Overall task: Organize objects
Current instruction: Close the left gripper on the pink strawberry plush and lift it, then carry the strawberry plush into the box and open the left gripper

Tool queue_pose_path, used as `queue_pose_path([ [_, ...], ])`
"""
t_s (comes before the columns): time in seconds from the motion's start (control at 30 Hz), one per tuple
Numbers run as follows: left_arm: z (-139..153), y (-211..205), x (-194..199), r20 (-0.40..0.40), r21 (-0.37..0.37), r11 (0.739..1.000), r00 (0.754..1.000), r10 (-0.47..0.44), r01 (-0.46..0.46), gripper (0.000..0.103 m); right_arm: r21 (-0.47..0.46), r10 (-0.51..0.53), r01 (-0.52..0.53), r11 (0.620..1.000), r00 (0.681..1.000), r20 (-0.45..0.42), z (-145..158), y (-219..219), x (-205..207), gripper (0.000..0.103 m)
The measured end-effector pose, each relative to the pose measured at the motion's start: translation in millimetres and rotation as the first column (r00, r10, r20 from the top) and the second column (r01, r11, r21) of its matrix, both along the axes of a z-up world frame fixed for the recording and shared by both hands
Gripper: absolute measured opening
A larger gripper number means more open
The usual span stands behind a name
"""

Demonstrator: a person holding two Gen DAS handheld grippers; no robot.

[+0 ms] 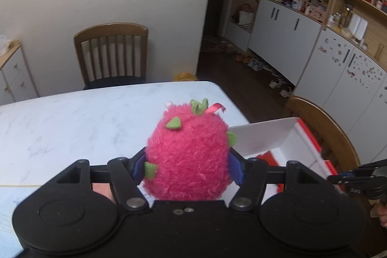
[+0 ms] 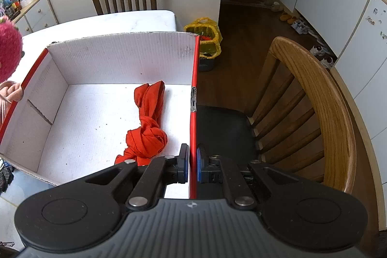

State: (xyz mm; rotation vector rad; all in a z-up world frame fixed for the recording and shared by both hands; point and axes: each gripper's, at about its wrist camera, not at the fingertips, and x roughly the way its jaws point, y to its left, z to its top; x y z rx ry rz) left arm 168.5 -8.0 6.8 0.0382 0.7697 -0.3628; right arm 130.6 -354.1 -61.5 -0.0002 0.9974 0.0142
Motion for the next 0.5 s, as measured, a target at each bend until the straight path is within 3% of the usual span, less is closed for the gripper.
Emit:
queue_pose_path([
  [0.5, -20.7, -116.4, 6.6, -0.036, 0.0, 0.983, 0.982, -0.185, 0.185, 0.064, 0.041, 0.018, -0.018, 0.999, 1.0, 0.001, 1.7, -2.3, -3.9, 0.006],
])
